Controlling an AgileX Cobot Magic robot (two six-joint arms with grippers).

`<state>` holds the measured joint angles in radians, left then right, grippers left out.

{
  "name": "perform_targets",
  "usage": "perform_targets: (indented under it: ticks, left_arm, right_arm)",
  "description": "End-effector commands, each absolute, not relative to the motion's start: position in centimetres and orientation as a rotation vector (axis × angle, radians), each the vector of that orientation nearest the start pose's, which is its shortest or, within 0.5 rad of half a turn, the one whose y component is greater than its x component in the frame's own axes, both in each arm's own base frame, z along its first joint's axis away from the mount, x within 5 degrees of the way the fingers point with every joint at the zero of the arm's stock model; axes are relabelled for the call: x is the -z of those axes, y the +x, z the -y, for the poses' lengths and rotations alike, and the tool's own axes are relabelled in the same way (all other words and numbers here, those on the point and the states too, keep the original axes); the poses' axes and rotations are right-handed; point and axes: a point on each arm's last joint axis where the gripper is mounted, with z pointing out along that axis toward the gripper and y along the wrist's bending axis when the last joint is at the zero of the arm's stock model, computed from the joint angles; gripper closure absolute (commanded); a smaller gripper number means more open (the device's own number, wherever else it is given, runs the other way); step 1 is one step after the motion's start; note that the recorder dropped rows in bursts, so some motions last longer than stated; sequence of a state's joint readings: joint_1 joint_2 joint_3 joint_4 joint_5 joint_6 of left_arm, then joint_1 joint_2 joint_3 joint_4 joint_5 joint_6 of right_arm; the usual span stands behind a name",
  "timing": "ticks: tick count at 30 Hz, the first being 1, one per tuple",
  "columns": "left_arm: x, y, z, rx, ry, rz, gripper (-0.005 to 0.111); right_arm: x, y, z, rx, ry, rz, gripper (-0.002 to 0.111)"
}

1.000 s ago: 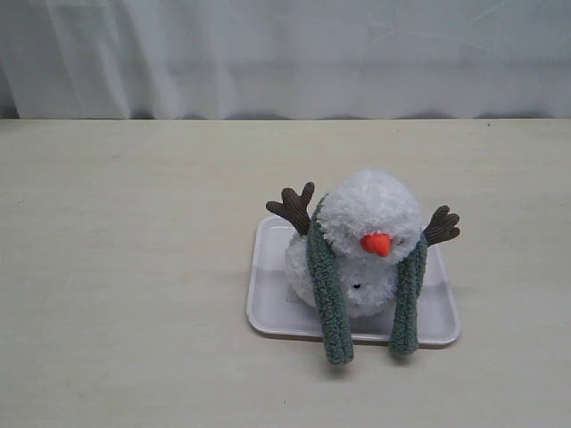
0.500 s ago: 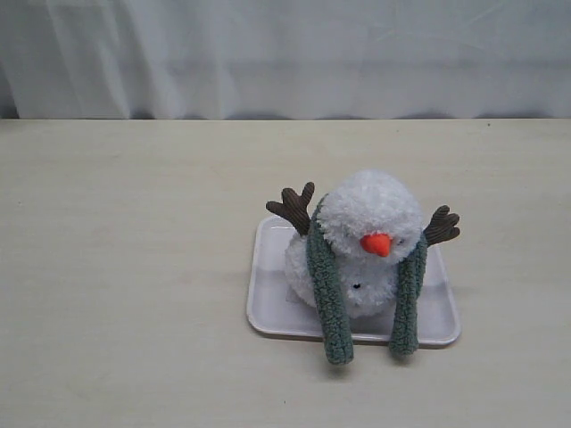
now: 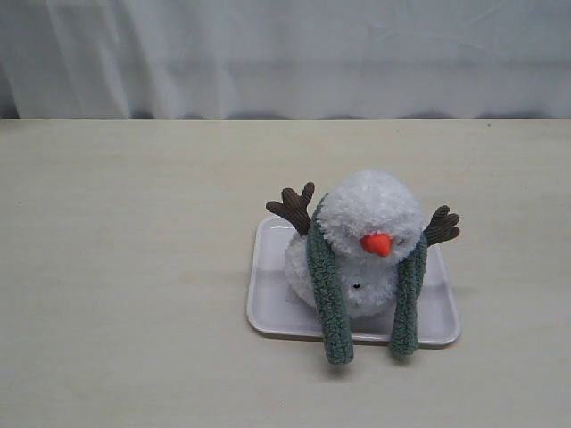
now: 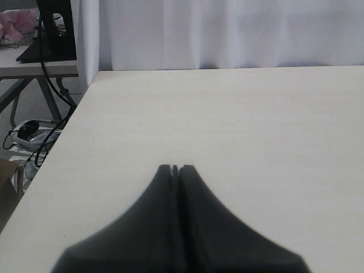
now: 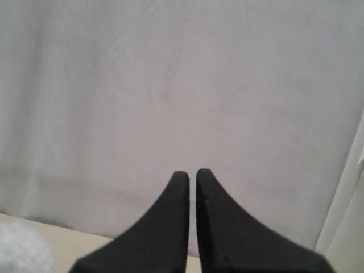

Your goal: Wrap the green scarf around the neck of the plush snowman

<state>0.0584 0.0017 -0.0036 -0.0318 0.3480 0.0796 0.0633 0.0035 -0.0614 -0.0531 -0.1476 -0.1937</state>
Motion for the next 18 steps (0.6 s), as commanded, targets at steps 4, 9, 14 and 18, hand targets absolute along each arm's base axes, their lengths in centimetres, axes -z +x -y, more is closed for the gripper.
perform_targets:
  ticks: [4, 9, 14, 18]
  left_arm:
    - [-18.33, 5.37, -0.17, -0.056, -0.002, -1.815, 0.107]
    - [-18.33, 5.37, -0.17, -0.056, -0.002, -1.815, 0.107]
    - [-18.33, 5.37, -0.17, -0.056, -0.002, -1.815, 0.107]
    - [-18.33, 5.37, -0.17, -0.056, -0.002, -1.815, 0.107]
  right_arm:
    - [-22.11, 5.49, -0.42, 0.153, -0.229, -1.378, 0.104]
    - [-22.0, 5.51, -0.42, 0.153, -0.231, -1.39, 0.104]
    - [-21.97, 5.52, -0.39, 0.119, -0.199, -1.399, 0.104]
    - [-21.66, 5.57, -0.38, 0.111, -0.196, -1.433, 0.104]
